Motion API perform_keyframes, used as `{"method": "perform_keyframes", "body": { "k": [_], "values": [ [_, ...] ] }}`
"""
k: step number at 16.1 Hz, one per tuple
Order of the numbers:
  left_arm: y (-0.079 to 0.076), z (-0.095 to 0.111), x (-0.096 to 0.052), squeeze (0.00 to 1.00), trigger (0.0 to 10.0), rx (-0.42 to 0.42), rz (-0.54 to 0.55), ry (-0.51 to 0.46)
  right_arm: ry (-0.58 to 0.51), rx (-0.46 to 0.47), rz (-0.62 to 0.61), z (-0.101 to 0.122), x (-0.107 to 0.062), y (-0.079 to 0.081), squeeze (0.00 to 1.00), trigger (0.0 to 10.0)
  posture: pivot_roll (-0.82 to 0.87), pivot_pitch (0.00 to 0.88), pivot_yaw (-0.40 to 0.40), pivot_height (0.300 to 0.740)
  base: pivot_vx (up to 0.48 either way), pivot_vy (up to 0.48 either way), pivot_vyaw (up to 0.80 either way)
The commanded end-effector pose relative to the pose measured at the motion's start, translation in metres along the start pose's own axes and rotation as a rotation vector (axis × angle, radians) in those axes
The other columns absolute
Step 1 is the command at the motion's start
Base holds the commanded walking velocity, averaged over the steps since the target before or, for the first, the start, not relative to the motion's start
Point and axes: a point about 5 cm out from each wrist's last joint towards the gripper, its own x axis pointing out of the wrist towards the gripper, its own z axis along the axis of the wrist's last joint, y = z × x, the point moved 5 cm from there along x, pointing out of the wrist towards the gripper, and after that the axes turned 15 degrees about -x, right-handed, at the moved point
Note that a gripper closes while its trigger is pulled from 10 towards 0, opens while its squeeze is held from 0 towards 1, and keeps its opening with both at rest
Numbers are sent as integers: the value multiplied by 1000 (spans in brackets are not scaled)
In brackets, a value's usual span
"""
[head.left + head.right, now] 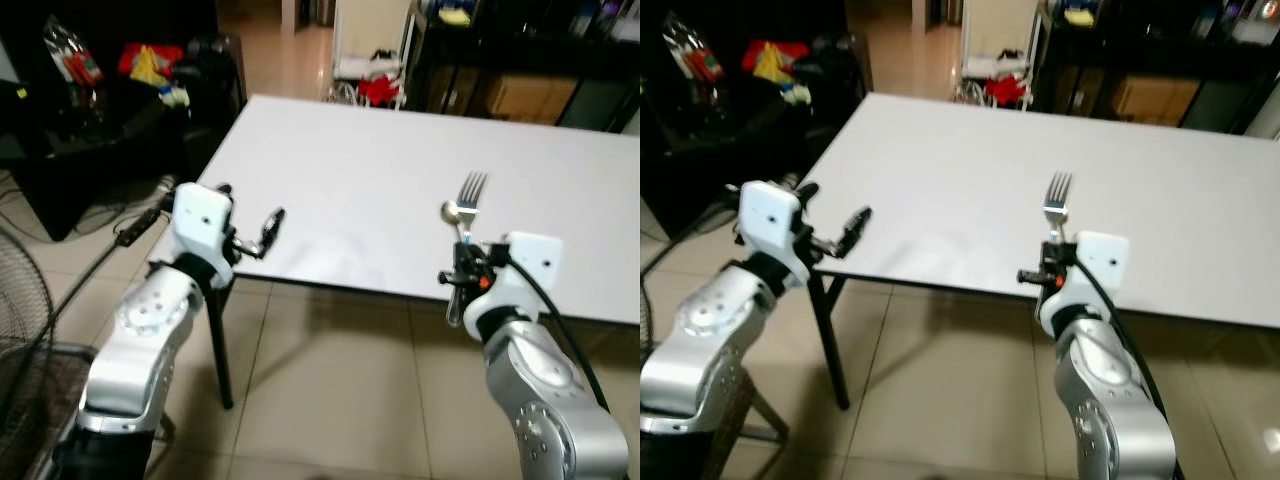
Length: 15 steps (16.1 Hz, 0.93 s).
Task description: Setting the table
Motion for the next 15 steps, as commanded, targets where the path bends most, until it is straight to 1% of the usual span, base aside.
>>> {"method": "perform_keyframes", "body": {
  "k": [1, 3, 5, 8, 10, 12, 15],
  "values": [
    [-7, 0, 3, 0, 10000, 5, -25, 1, 33, -11, -28, -7, 2, -6, 0, 10000, 15, 0, -11, 740, 0, 379, 0],
    [-6, 0, 4, 0, 10000, 7, -25, 2, 48, -16, -27, -9, 4, -6, 0, 10000, 16, 0, -8, 740, 0, 382, 0],
    [-7, 0, 3, 0, 10000, -3, -24, -6, 67, 9, -11, -13, 5, -3, 0, 10000, 20, 0, -6, 740, 0, 0, 0],
    [-8, -3, 4, 0, 10000, -26, -16, 7, 91, 85, 30, -16, 10, 2, 0, 10000, 24, 0, -6, 740, 0, 0, 0],
    [-11, -2, 4, 0, 10000, -24, -36, 1, 92, 99, 63, -15, 14, 8, 0, 10000, 25, 0, -5, 740, 0, 0, 0],
    [-10, -5, 4, 0, 10000, -29, -35, 9, 92, 91, 93, -14, 21, 13, 0, 10000, 28, 0, -9, 740, 276, 0, 0],
    [-10, -5, 3, 0, 10000, -33, -37, 13, 86, 95, 105, -12, 26, 15, 0, 10000, 31, 0, -12, 740, 307, 0, 0]
  ]
}}
